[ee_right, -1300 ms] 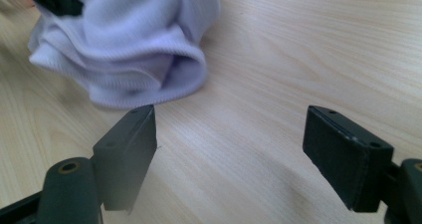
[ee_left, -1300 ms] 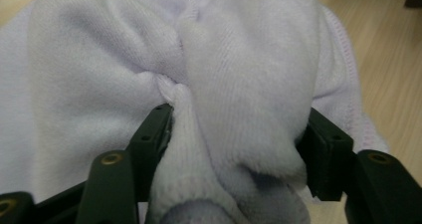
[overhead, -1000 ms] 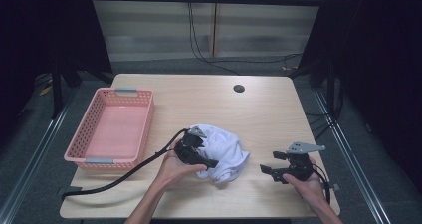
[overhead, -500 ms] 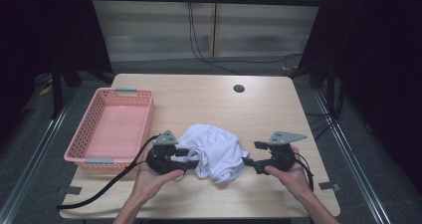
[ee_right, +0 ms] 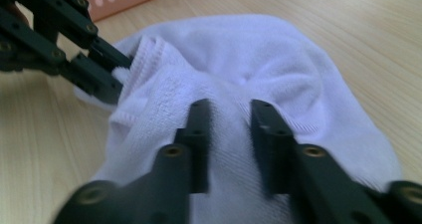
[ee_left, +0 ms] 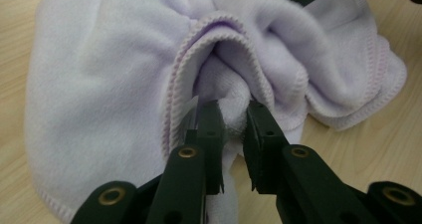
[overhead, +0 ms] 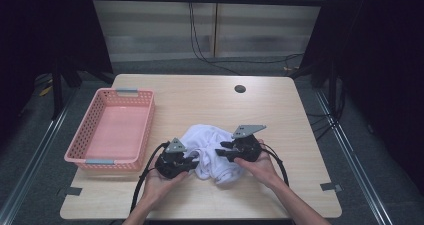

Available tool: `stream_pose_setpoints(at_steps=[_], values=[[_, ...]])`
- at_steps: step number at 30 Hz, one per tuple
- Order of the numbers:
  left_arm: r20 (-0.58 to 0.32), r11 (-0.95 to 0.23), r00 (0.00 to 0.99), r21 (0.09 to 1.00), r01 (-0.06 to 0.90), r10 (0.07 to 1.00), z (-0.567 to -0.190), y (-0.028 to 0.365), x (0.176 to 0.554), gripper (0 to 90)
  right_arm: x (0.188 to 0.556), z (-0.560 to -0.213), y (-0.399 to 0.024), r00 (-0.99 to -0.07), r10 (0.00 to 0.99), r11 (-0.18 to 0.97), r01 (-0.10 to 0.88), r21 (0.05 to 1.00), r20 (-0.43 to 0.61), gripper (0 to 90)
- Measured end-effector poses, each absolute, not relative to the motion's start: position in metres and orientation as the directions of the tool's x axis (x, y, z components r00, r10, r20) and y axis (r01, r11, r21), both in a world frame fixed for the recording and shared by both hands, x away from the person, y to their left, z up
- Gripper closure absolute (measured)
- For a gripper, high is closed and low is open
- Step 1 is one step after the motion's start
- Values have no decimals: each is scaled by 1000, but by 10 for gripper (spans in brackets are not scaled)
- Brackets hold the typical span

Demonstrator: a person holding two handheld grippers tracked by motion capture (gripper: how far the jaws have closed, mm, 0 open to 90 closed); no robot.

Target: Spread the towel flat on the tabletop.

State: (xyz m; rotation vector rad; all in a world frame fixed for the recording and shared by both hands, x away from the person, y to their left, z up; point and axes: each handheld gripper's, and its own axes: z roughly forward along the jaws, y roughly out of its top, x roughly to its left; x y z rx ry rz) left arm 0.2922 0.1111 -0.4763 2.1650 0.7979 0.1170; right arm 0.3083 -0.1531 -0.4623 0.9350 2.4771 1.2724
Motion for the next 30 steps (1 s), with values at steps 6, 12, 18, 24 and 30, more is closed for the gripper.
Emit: stream_pose_setpoints(at_steps=[6, 12, 18, 24, 30], values=[[-186, -419, 747, 730, 539, 638, -472, 134, 299, 806, 291, -452, -187, -752, 653, 415, 456, 787, 92, 852], [-183, -421, 747, 730, 539, 640, -471, 141, 302, 811, 263, -454, -240, -707, 699, 400, 514, 759, 110, 856], [-161, -478, 752, 684, 552, 639, -483, 132, 308, 786, 247, -477, -254, -706, 690, 415, 565, 713, 158, 794], [-194, -421, 782, 753, 505, 592, -469, 132, 295, 699, 247, -462, -246, -731, 665, 386, 514, 766, 155, 551], [-191, -415, 810, 780, 468, 555, -461, 122, 281, 692, 250, -441, -228, -761, 630, 362, 466, 807, 157, 514]])
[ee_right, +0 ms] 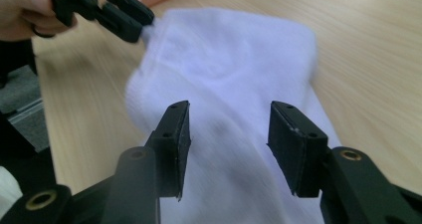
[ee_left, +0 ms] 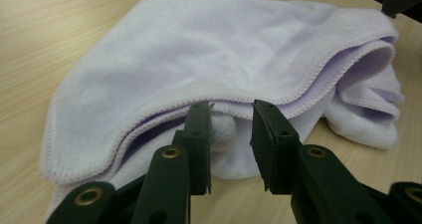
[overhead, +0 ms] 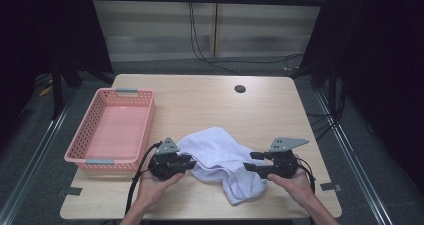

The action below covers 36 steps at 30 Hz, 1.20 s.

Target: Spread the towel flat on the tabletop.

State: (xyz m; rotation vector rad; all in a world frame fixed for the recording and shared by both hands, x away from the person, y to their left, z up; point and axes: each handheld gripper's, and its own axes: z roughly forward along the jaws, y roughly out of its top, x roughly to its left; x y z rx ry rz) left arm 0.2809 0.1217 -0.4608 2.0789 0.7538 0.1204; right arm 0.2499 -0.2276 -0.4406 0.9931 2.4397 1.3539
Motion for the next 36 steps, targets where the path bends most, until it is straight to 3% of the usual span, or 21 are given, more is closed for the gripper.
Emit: stream_pose_setpoints(at_steps=[7, 15, 22, 24, 27, 36], values=[[-175, -444, 806, 759, 477, 565, -467, 118, 284, 686, 260, -434, -182, -827, 538, 403, 419, 813, 159, 499], [-158, -492, 799, 714, 498, 580, -483, 117, 293, 690, 280, -450, -151, -844, 511, 463, 430, 775, 163, 574], [-159, -491, 795, 710, 504, 585, -486, 115, 294, 673, 275, -461, -149, -842, 524, 521, 435, 734, 127, 687], [-155, -494, 796, 710, 502, 585, -486, 115, 294, 668, 274, -466, -148, -841, 532, 543, 429, 722, 99, 790], [-139, -511, 798, 702, 497, 586, -487, 115, 294, 665, 277, -462, -153, -821, 565, 508, 428, 748, 87, 834], [-141, -498, 786, 703, 507, 601, -487, 118, 298, 678, 296, -434, -214, -693, 712, 321, 463, 826, 112, 836]])
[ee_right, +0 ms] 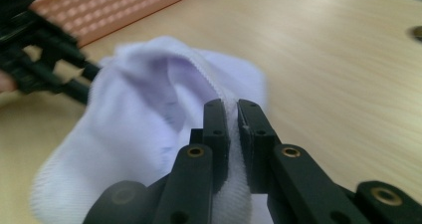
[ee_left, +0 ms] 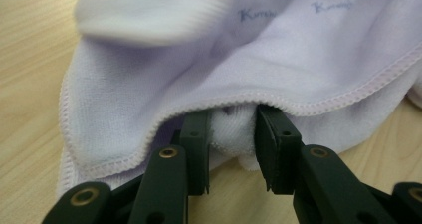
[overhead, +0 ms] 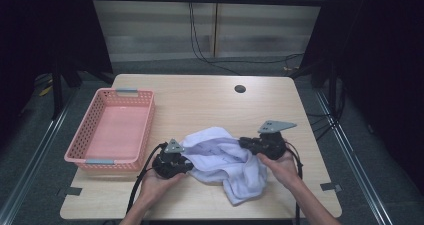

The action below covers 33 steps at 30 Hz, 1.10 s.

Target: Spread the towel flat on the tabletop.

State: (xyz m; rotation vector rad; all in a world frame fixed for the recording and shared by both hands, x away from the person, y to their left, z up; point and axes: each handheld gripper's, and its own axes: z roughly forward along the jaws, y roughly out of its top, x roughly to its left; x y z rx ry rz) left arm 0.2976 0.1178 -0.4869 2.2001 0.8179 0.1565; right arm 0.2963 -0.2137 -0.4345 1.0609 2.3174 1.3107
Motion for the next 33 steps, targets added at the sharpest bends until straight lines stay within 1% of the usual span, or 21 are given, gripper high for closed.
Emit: stream_pose_setpoints(at_steps=[2, 4, 7, 8, 9, 10, 11, 12, 14, 18, 19, 20, 21, 23, 25, 28, 30, 33], values=[[-148, -481, 798, 728, 488, 585, -479, 118, 294, 666, 302, -433, -233, -656, 741, 267, 480, 835, 140, 836], [-168, -427, 810, 780, 457, 561, -463, 120, 288, 651, 304, -434, -244, -630, 761, 238, 493, 836, 155, 836], [-168, -390, 832, 823, 413, 529, -448, 114, 283, 628, 308, -438, -251, -617, 768, 223, 508, 832, 171, 834], [-173, -399, 843, 820, 409, 509, -448, 108, 283, 610, 308, -439, -250, -618, 768, 229, 509, 830, 168, 834], [-164, -416, 847, 814, 406, 505, -450, 104, 284, 571, 309, -441, -248, -619, 767, 232, 513, 826, 169, 833], [-144, -440, 843, 801, 407, 518, -456, 97, 286, 548, 309, -442, -247, -621, 765, 238, 515, 824, 167, 833], [-136, -463, 847, 787, 407, 514, -461, 94, 289, 506, 310, -443, -246, -626, 763, 246, 513, 822, 163, 832], [-122, -493, 846, 766, 413, 519, -468, 90, 294, 490, 310, -443, -245, -628, 761, 248, 513, 822, 162, 832], [-131, -514, 841, 739, 435, 524, -478, 87, 300, 435, 310, -444, -244, -631, 759, 252, 516, 819, 163, 829], [-144, -512, 842, 736, 442, 519, -488, 85, 306, 409, 313, -447, -247, -628, 759, 248, 526, 814, 175, 824], [-130, -526, 845, 731, 436, 519, -488, 82, 306, 411, 314, -449, -247, -625, 759, 245, 532, 810, 181, 824], [-111, -543, 848, 724, 426, 518, -489, 78, 306, 444, 315, -451, -247, -627, 757, 247, 537, 807, 185, 824], [-96, -558, 852, 717, 418, 515, -490, 75, 306, 502, 315, -453, -247, -626, 757, 249, 541, 803, 186, 824], [-95, -555, 851, 720, 417, 516, -490, 73, 308, 672, 315, -455, -246, -629, 754, 257, 545, 798, 186, 824], [-126, -516, 853, 748, 417, 506, -484, 77, 308, 752, 314, -453, -245, -631, 754, 259, 539, 801, 180, 824], [-155, -468, 844, 774, 427, 514, -475, 84, 308, 756, 315, -451, -246, -628, 755, 248, 541, 804, 190, 824], [-150, -468, 849, 779, 417, 506, -470, 84, 309, 756, 315, -452, -246, -629, 753, 244, 542, 804, 195, 824], [-157, -475, 858, 777, 413, 489, -466, 80, 312, 720, 315, -452, -244, -636, 747, 249, 540, 804, 196, 823]])
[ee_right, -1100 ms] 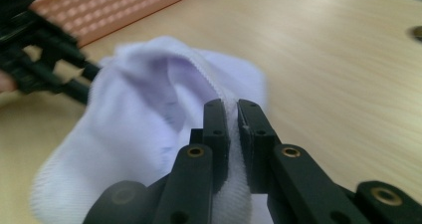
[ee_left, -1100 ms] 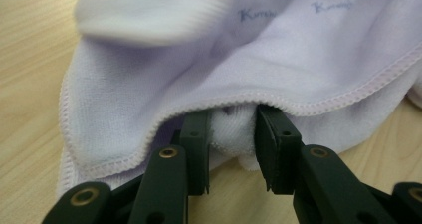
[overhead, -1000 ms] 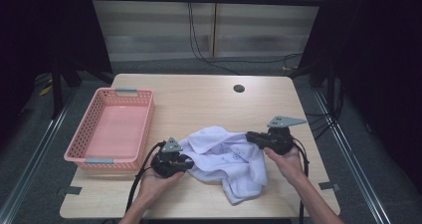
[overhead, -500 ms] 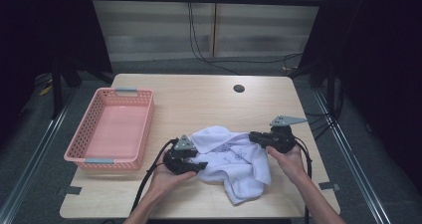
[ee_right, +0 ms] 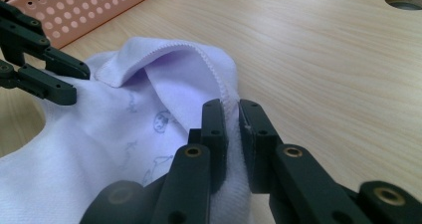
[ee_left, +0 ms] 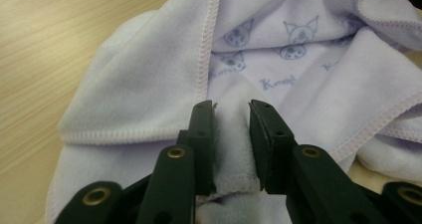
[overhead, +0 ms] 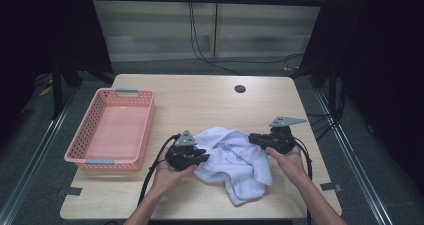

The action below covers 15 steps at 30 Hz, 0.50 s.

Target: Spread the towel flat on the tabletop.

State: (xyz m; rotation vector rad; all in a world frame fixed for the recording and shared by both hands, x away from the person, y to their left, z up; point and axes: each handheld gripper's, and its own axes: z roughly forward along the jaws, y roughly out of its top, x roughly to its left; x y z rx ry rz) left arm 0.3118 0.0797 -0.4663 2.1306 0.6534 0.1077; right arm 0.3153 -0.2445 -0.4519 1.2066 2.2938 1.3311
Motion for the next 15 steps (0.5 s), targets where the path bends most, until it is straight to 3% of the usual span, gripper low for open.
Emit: stream_pose_setpoints(at_steps=[6, 9, 13, 15], values=[[-169, -526, 863, 732, 434, 477, -470, 70, 320, 747, 314, -451, -242, -645, 740, 258, 536, 804, 192, 817], [-176, -527, 858, 724, 445, 482, -476, 69, 320, 701, 314, -451, -243, -644, 740, 254, 537, 804, 196, 814], [-136, -565, 867, 708, 424, 480, -480, 66, 317, 841, 315, -451, -243, -642, 741, 257, 540, 802, 195, 812], [-149, -545, 865, 722, 426, 479, -476, 67, 316, 864, 315, -451, -244, -639, 744, 255, 541, 802, 195, 813]])
